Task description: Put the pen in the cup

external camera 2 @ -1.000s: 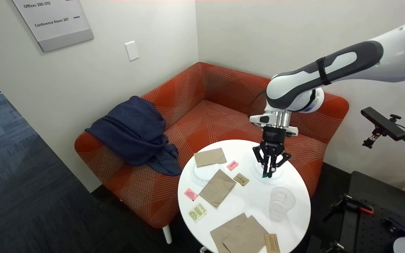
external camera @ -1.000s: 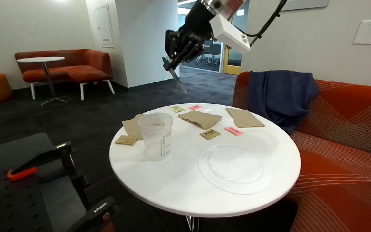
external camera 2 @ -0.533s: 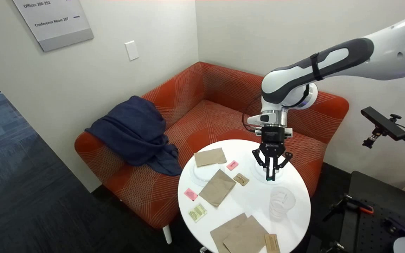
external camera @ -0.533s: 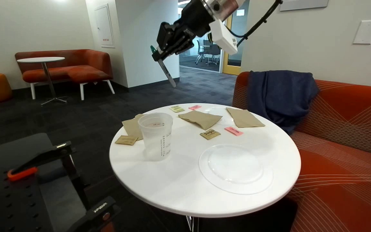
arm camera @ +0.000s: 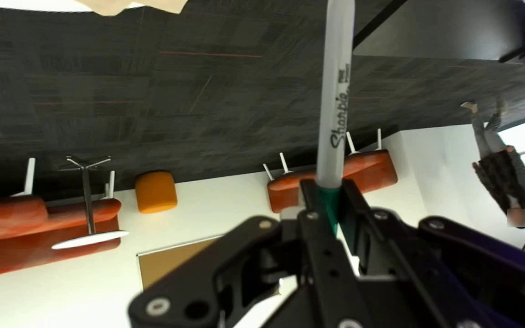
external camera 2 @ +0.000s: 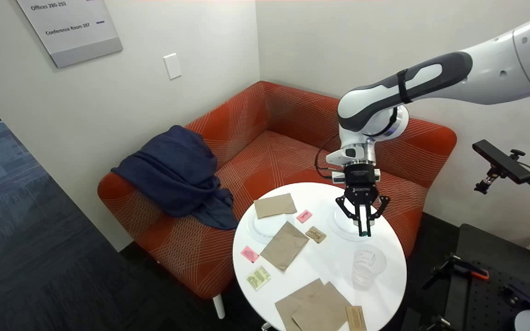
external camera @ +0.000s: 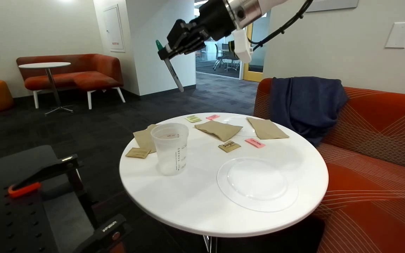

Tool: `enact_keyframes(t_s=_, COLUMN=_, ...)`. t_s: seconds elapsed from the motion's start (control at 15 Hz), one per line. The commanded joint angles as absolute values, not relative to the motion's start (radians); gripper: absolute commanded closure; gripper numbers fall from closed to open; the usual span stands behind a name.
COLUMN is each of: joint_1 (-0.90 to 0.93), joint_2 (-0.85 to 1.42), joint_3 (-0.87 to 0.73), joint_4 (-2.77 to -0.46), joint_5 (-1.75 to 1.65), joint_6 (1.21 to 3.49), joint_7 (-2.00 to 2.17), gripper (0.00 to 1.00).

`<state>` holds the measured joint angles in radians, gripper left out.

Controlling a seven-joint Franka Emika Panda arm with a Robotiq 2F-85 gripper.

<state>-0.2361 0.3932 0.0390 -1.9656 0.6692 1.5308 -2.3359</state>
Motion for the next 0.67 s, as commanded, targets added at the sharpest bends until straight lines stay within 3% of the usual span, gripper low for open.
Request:
enact_keyframes(t_s=0.0, joint_1=-0.232, joint_2=0.422, joint_3=0.014, joint_4=-1.933, joint_5=0.671, joint_6=1.46, joint_7=-2.408, gripper=0.96)
enact_keyframes(t_s=0.6, joint_1=-0.234, joint_2=0.466, joint_3=-0.005, joint_4=-1.954, joint_5=0.693, joint_6=1.44, joint_7=-2.437, gripper=0.96)
